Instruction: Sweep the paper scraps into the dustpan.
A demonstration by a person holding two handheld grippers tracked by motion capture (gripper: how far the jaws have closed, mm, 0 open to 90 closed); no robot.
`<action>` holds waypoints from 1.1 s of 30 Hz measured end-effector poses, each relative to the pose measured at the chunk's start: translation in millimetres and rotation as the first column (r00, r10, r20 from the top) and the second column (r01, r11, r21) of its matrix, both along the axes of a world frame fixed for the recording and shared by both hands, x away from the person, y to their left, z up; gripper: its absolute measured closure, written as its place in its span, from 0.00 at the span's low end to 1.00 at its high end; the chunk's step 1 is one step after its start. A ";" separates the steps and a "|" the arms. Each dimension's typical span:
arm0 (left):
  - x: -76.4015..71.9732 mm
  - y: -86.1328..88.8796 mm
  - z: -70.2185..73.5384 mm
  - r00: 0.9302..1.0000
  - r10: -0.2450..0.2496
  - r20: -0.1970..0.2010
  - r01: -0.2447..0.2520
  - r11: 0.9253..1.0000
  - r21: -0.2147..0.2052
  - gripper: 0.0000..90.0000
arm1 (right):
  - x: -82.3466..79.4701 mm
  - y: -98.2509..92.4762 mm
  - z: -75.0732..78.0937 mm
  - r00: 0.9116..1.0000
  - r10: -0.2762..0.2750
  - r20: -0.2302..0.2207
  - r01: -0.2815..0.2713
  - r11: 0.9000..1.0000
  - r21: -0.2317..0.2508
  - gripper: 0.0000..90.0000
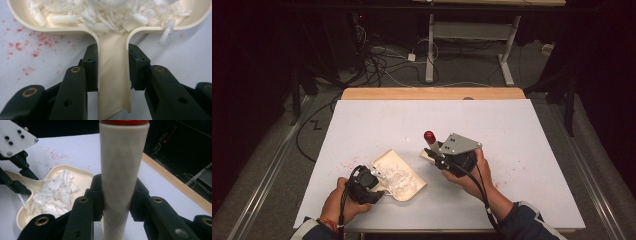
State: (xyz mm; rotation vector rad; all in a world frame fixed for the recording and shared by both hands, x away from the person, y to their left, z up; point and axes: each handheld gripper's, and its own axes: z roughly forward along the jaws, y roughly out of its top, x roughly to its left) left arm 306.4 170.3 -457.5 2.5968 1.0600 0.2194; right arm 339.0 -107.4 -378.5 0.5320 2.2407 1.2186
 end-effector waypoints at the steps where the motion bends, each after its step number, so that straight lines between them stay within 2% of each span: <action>1: 0.0 0.0 0.1 1.000 -0.001 0.000 0.001 1.000 0.001 0.70 | 1.5 -1.6 1.5 1.000 -0.004 0.000 0.004 1.000 0.006 0.78; 3: 0.2 0.2 0.2 1.000 -0.003 -0.002 0.003 1.000 0.003 0.70 | 3.7 -6.2 5.1 1.000 -0.020 0.010 0.019 1.000 0.023 0.78; 6: 0.4 -0.4 0.0 1.000 -0.001 -0.002 0.001 1.000 0.002 0.70 | 6.2 -11.5 7.9 1.000 -0.031 0.001 0.030 0.998 0.056 0.78; 8: 0.1 -0.7 0.1 1.000 -0.002 0.001 0.002 1.000 0.006 0.70 | 6.0 -10.9 5.4 0.999 -0.037 0.022 0.036 0.998 0.043 0.78; 9: -0.1 -0.9 0.1 1.000 -0.001 0.001 0.001 1.000 0.006 0.70 | 5.3 -9.5 3.2 0.999 -0.041 0.035 0.040 0.999 0.020 0.78; 10: -0.2 -1.1 0.0 1.000 0.000 0.001 0.000 1.000 0.007 0.70 | 4.6 -8.1 0.1 0.998 -0.045 0.036 0.045 0.999 0.007 0.78; 11: -0.4 -1.5 0.1 1.000 0.001 0.002 -0.001 1.000 0.007 0.70 | 3.9 -7.6 -2.6 0.999 -0.039 0.028 0.039 0.999 0.014 0.78; 13: -0.8 -2.5 0.5 1.000 -0.001 0.004 0.001 1.000 0.009 0.70 | -0.1 -5.7 -5.4 1.000 -0.012 -0.006 0.012 0.999 0.033 0.78; 16: -2.1 -5.1 1.5 1.000 -0.006 0.009 0.006 1.000 0.011 0.70 | -10.9 2.5 -6.3 1.000 0.026 -0.010 -0.026 1.000 0.018 0.77; 19: -2.9 -6.5 2.8 1.000 -0.007 0.015 0.007 1.000 0.017 0.70 | -18.6 9.1 -4.6 0.996 0.078 -0.038 -0.076 0.996 0.040 0.77; 22: -2.6 -5.9 2.0 1.000 -0.005 0.014 0.005 1.000 0.009 0.70 | -22.0 9.7 2.0 0.986 0.142 -0.090 -0.132 0.985 0.112 0.78; 24: -2.3 -5.5 1.9 1.000 -0.005 0.011 0.005 1.000 0.008 0.70 | -23.5 7.5 9.3 0.986 0.148 -0.082 -0.136 0.981 0.138 0.78; 27: -1.6 -4.0 1.6 1.000 -0.003 0.008 0.003 1.000 -0.002 0.70 | -21.9 2.7 19.9 0.990 0.132 -0.049 -0.124 0.982 0.143 0.78; 30: -0.7 -2.3 1.4 1.000 0.003 0.009 -0.003 1.000 -0.006 0.70 | -15.3 -1.9 27.7 0.993 0.114 -0.036 -0.107 0.982 0.158 0.78; 33: 0.4 -0.3 1.7 1.000 0.007 0.003 -0.007 1.000 -0.014 0.70 | -2.4 -3.6 32.5 0.997 0.072 0.004 -0.072 0.986 0.154 0.78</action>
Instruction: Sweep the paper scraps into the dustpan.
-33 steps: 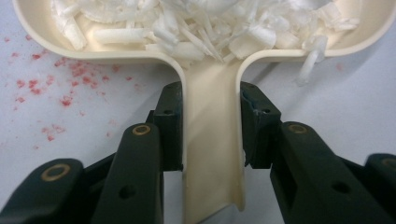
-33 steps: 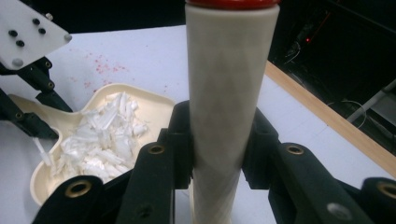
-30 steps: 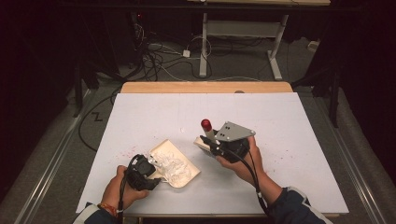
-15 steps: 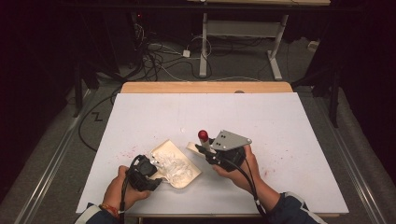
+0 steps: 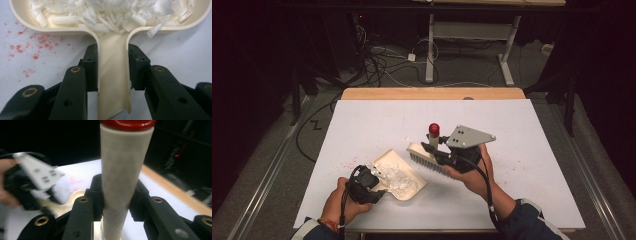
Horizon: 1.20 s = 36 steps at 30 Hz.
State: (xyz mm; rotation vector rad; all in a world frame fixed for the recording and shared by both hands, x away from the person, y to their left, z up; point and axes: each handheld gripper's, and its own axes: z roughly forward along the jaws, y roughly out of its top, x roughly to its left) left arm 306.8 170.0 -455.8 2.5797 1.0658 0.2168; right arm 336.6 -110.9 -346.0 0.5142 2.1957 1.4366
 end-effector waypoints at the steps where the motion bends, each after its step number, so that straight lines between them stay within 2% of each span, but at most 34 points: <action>1: 0.6 0.3 -0.3 1.000 0.002 -0.002 -0.002 1.000 -0.002 0.70 | 6.2 0.5 0.5 1.000 -0.013 0.012 0.013 1.000 -0.004 0.78; 3: 0.2 -0.7 -0.1 1.000 0.001 0.001 -0.001 1.000 0.005 0.70 | 17.6 2.1 -0.7 0.998 -0.051 0.043 0.053 0.998 -0.042 0.77; 4: -0.1 -0.7 0.6 1.000 -0.003 0.003 0.003 1.000 0.012 0.70 | 20.8 1.4 -2.7 0.997 -0.068 0.029 0.070 0.996 -0.047 0.77; 6: -1.2 -1.0 0.8 1.000 -0.004 0.007 0.004 1.000 0.017 0.70 | 20.9 -2.9 -9.0 0.997 -0.070 -0.014 0.069 0.996 -0.047 0.78; 8: -0.9 -1.5 -0.1 1.000 -0.004 0.002 0.004 1.000 0.023 0.70 | 15.8 -7.2 -16.7 0.997 -0.058 -0.051 0.055 0.997 -0.062 0.78; 11: -2.2 -4.8 -0.2 1.000 0.002 0.007 -0.002 0.999 0.039 0.70 | 2.4 -9.6 -27.6 0.997 -0.057 -0.046 0.051 0.990 -0.131 0.78; 13: -3.6 -7.2 1.2 1.000 0.005 0.016 -0.006 0.999 0.051 0.70 | -5.5 -11.8 -30.4 0.998 -0.050 -0.039 0.044 0.989 -0.141 0.78; 15: -4.1 -9.3 2.4 1.000 0.009 0.016 -0.009 0.999 0.054 0.70 | -11.7 -13.7 -29.8 0.997 -0.054 -0.053 0.046 0.989 -0.144 0.78; 18: -3.9 -12.0 2.6 1.000 0.006 0.017 -0.007 0.998 0.066 0.70 | -21.1 -10.0 -31.9 0.997 -0.018 -0.075 0.007 0.989 -0.145 0.77; 20: -3.9 -11.9 2.9 1.000 0.006 0.016 -0.007 0.998 0.062 0.70 | -27.5 -3.9 -31.6 0.998 0.001 -0.070 -0.012 0.988 -0.156 0.77; 22: -3.9 -10.4 2.9 1.000 0.006 0.011 -0.007 0.998 0.058 0.70 | -29.3 0.2 -29.1 0.994 0.042 -0.103 -0.055 0.991 -0.124 0.78; 24: -3.9 -9.1 2.6 1.000 0.009 0.009 -0.009 0.999 0.051 0.70 | -30.9 3.1 -24.5 0.992 0.065 -0.106 -0.075 0.992 -0.101 0.78; 27: -2.8 -7.0 2.0 1.000 0.008 -0.002 -0.008 0.999 0.041 0.70 | -31.3 3.0 -15.0 0.995 0.064 -0.076 -0.069 0.995 -0.068 0.78; 30: -1.4 -4.8 -0.1 1.000 0.008 -0.012 -0.008 0.999 0.031 0.70 | -27.9 -1.4 -4.5 0.996 0.058 -0.068 -0.060 0.998 -0.032 0.78; 33: -0.9 -3.7 -0.3 1.000 0.010 -0.011 -0.010 1.000 0.025 0.70 | -23.9 -5.3 2.8 0.998 0.039 -0.043 -0.040 0.999 -0.025 0.78; 36: 0.4 -1.7 -0.6 1.000 0.012 -0.020 -0.011 1.000 0.017 0.70 | -15.8 -6.0 3.8 0.999 0.032 -0.038 -0.033 0.999 -0.031 0.78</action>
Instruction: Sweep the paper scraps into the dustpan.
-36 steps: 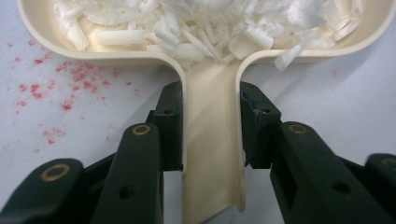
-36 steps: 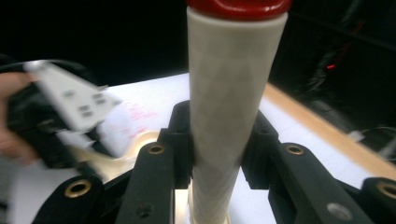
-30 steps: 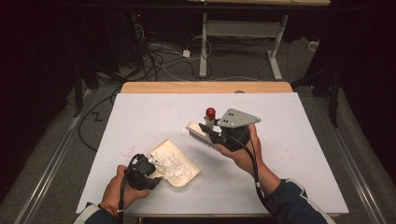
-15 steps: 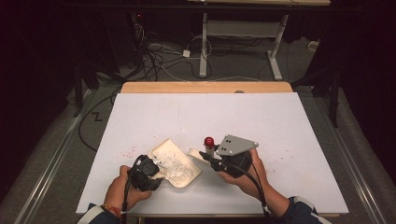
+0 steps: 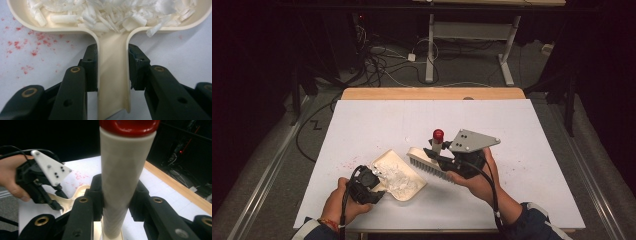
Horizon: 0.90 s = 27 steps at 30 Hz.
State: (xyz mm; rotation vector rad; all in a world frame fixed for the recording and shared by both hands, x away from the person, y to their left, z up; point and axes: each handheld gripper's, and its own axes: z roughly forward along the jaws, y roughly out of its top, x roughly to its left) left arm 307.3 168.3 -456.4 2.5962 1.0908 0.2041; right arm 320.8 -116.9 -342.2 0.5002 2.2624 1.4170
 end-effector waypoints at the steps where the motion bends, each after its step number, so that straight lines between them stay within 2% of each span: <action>1: 0.7 1.2 -0.2 1.000 0.005 0.001 -0.005 1.000 -0.006 0.70 | 3.6 0.7 -1.0 1.000 0.000 0.005 0.000 1.000 -0.004 0.78; 3: 2.5 4.6 -0.3 1.000 0.015 -0.004 -0.015 1.000 -0.015 0.70 | 13.2 3.2 -4.0 1.000 -0.016 0.020 0.016 1.000 -0.014 0.78; 4: 3.3 5.7 -0.3 1.000 0.018 -0.004 -0.018 1.000 -0.018 0.70 | 19.1 5.4 -6.8 0.998 -0.028 0.058 0.029 0.999 -0.012 0.78; 7: 10.2 9.8 -0.6 1.000 0.025 -0.016 -0.026 0.999 -0.026 0.70 | 33.9 14.2 -12.9 0.993 -0.048 0.109 0.053 0.998 -0.038 0.78; 11: 20.4 12.7 -0.1 0.999 0.040 -0.019 -0.040 0.999 -0.029 0.70 | 62.0 30.2 -23.2 0.989 -0.052 0.141 0.061 0.996 -0.057 0.77; 13: 23.0 14.5 -0.3 0.999 0.036 -0.021 -0.037 0.999 -0.033 0.70 | 76.6 38.6 -29.9 0.985 -0.085 0.148 0.096 0.993 -0.067 0.78; 15: 25.4 15.8 0.0 0.999 0.040 -0.021 -0.041 0.999 -0.034 0.70 | 90.6 46.0 -37.2 0.985 -0.085 0.153 0.098 0.992 -0.080 0.78; 18: 29.4 18.9 -0.3 0.999 0.041 -0.025 -0.042 0.998 -0.041 0.70 | 105.7 55.4 -46.8 0.988 -0.094 0.126 0.105 0.991 -0.081 0.78; 19: 30.2 19.5 -0.3 0.999 0.045 -0.022 -0.046 0.998 -0.039 0.70 | 107.8 57.6 -47.3 0.988 -0.092 0.123 0.101 0.992 -0.069 0.78; 21: 31.2 20.9 -0.5 0.999 0.044 -0.024 -0.045 0.998 -0.043 0.70 | 107.4 62.1 -47.4 0.993 -0.073 0.091 0.078 0.995 -0.059 0.78; 22: 31.4 21.4 -0.7 0.999 0.044 -0.022 -0.045 0.998 -0.044 0.70 | 104.1 64.2 -48.2 0.996 -0.048 0.079 0.053 0.997 -0.064 0.77; 24: 31.6 22.0 -0.8 0.999 0.044 -0.023 -0.045 0.998 -0.046 0.70 | 94.2 68.6 -49.9 0.996 -0.003 0.086 0.011 0.996 -0.093 0.77; 27: 30.6 21.9 -0.7 0.999 0.044 -0.018 -0.045 0.998 -0.040 0.70 | 79.1 70.4 -48.9 0.996 0.067 0.055 -0.062 0.994 -0.094 0.77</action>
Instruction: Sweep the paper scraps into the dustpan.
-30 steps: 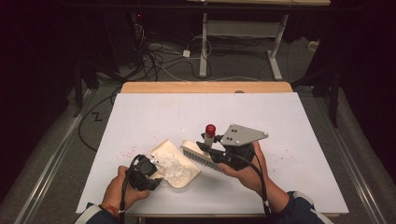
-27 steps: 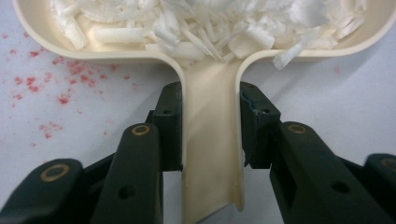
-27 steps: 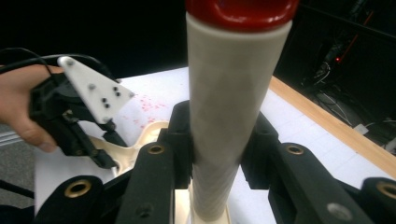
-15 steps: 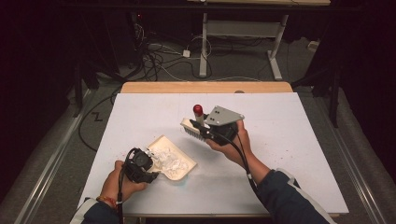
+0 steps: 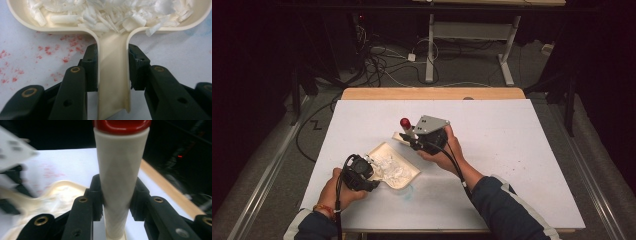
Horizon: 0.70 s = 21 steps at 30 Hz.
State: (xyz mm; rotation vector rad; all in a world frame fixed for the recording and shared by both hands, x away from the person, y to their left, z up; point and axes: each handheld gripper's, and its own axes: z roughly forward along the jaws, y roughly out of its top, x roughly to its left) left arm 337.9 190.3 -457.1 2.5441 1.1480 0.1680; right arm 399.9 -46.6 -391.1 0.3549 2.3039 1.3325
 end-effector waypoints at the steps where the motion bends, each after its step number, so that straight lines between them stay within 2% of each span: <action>1: -0.6 0.0 0.1 1.000 0.002 0.002 -0.002 1.000 0.002 0.70 | -6.2 -0.5 1.4 1.000 0.022 -0.019 -0.022 1.000 0.005 0.77; 4: -2.2 0.2 -0.5 1.000 0.012 0.008 -0.012 1.000 0.000 0.70 | -27.0 -5.2 9.0 0.995 0.086 -0.059 -0.084 0.996 0.036 0.78; 5: -2.8 0.0 -0.5 1.000 0.014 0.011 -0.014 1.000 -0.001 0.70 | -33.2 -7.7 12.8 0.993 0.105 -0.055 -0.103 0.994 0.044 0.77; 9: -4.2 -0.2 -0.9 1.000 0.026 0.016 -0.026 1.000 -0.005 0.70 | -47.0 -21.0 26.8 0.996 0.085 -0.013 -0.084 0.994 0.065 0.77; 12: -4.5 -0.1 -1.1 0.999 0.030 0.016 -0.030 1.000 -0.008 0.70 | -46.2 -32.2 32.0 0.997 0.065 -0.034 -0.062 0.993 0.101 0.77; 17: -4.5 -0.3 -0.7 1.000 0.026 0.015 -0.026 1.000 -0.001 0.70 | -38.5 -44.0 35.3 1.000 -0.012 -0.004 0.013 0.993 0.121 0.77; 21: -4.1 -1.0 -0.5 1.000 0.028 0.013 -0.028 1.000 0.001 0.70 | -25.8 -38.8 31.5 0.998 -0.056 0.025 0.054 0.995 0.081 0.77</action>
